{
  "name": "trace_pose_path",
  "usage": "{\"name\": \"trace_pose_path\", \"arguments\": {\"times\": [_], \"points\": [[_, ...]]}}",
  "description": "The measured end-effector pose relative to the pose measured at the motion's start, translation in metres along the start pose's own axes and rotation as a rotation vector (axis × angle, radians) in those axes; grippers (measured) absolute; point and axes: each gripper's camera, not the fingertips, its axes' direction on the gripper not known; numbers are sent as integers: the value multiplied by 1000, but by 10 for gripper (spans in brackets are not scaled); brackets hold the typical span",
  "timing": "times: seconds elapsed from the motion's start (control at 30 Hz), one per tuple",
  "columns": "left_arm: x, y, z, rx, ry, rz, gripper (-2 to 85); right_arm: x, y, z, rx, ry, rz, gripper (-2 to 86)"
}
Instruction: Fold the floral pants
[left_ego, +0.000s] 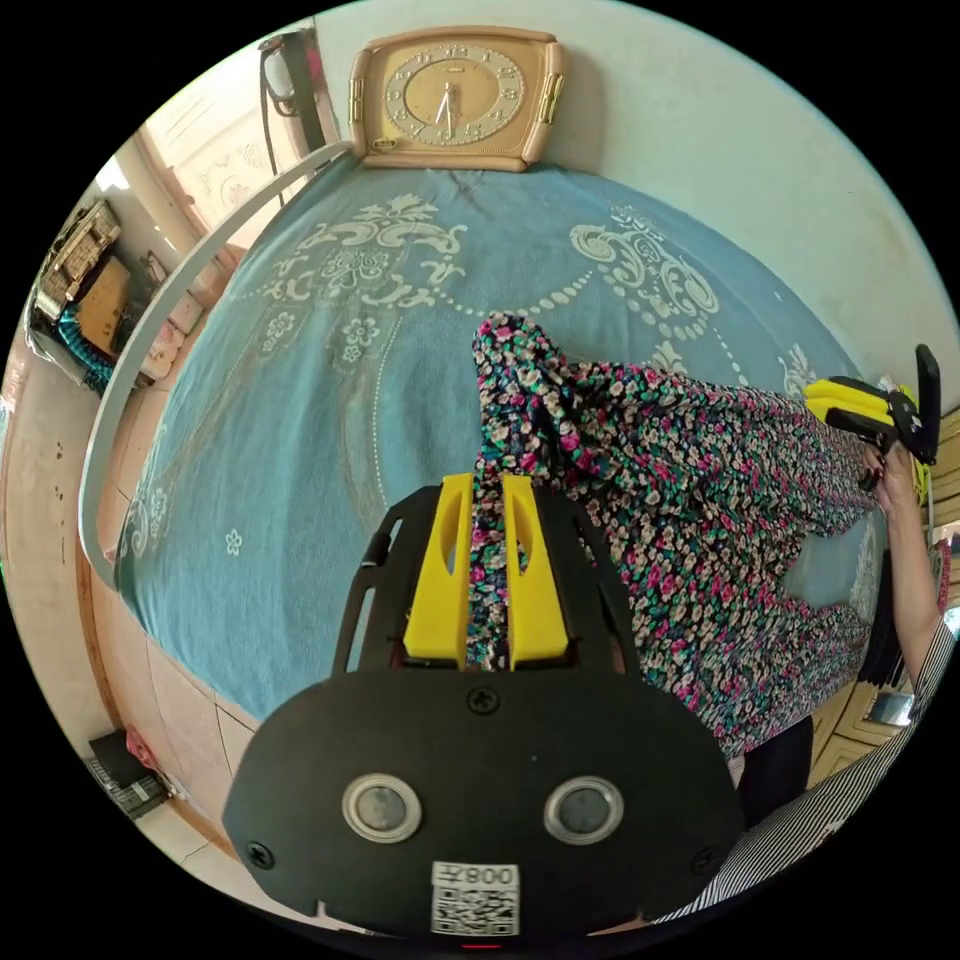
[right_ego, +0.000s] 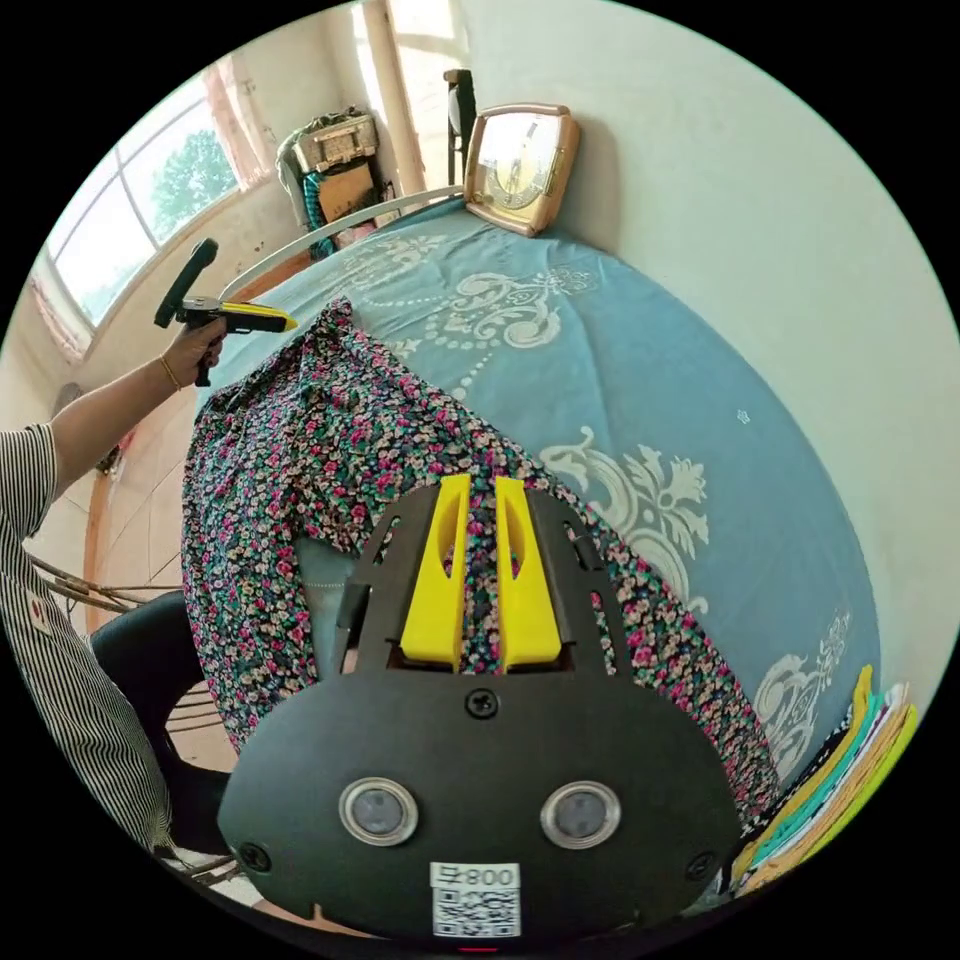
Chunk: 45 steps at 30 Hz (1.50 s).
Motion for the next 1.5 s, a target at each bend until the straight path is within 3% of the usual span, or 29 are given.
{"name": "trace_pose_path", "arguments": {"times": [0.2,0.43,0.57,0.77,0.9,1.0,1.2,1.37,1.5], "points": [[-48,38,-8,-14,87,10,21,-28,-60,94,-249,-47,-83,39],[-100,93,-70,158,-90,9,13,-22,-45,68,-97,60,27,9],[-130,111,-63,95,-19,-24,21,-15,-44,97,-201,-16,72,17],[-166,152,-91,188,118,-53,56,-13,-29,66,-85,-33,140,66],[-184,189,-105,158,156,-48,72,-18,-2,42,-30,-83,184,77],[-197,224,-103,65,136,-66,75,-57,31,25,0,-203,146,71],[-214,267,-81,-79,144,-138,67,-222,74,39,-85,-407,-91,62],[-216,281,-97,-45,119,-129,39,-327,78,82,-239,-431,-219,43],[-226,298,-126,58,98,-148,31,-340,82,83,-264,-371,-225,35]]}}
